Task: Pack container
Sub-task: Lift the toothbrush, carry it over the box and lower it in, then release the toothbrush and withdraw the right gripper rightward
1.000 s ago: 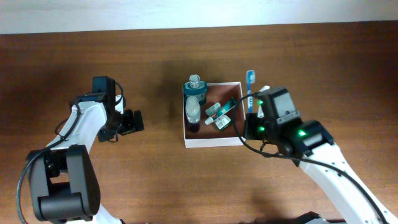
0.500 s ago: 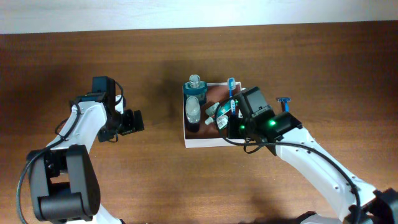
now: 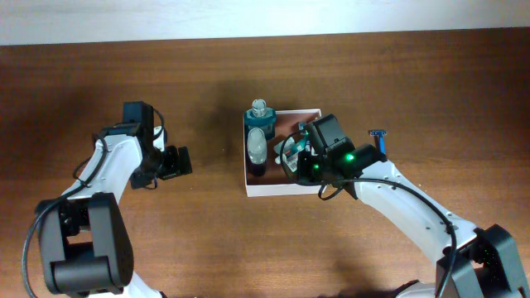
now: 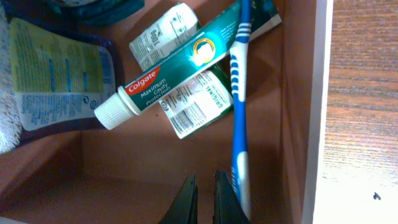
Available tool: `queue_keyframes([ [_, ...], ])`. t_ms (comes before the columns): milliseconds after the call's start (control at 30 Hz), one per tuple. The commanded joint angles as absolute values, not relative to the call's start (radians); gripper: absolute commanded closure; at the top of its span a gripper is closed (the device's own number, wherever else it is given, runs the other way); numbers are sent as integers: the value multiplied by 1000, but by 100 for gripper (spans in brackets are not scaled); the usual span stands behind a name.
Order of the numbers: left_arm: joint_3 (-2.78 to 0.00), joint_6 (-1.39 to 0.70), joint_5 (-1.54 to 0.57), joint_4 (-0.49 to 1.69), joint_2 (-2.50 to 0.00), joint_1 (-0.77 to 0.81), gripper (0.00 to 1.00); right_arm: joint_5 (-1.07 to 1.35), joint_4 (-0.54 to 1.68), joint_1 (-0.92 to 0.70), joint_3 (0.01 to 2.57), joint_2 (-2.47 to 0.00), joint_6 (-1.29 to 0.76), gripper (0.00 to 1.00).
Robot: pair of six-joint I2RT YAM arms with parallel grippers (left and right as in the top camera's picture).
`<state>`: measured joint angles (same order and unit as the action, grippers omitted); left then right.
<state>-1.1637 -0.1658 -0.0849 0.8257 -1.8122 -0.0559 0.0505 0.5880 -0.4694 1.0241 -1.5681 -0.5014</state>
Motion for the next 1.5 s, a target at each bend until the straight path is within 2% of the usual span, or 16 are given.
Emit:
queue_keyframes([
  [0, -1160, -164, -81, 826, -1818, -60, 1, 43, 570, -477, 1047, -1574, -510, 96],
  [233, -1160, -164, -81, 826, -1818, -60, 1, 41, 587, -459, 1082, -1571, -485, 96],
  [533, -1160, -164, -81, 826, -1818, -60, 1, -40, 855, -402, 1328, -1560, -423, 96],
  [800, -1160, -164, -81, 826, -1818, -60, 1, -73, 950, -255, 1356, -1562, -423, 96],
  [1133, -1160, -164, -81, 826, -1818, -60, 1, -88, 962, -49, 1327, -1565, -282, 96],
  [1467, -1160, -164, -81, 826, -1818, -60, 1, -91, 924, 29, 1325, -1678, -243, 96],
])
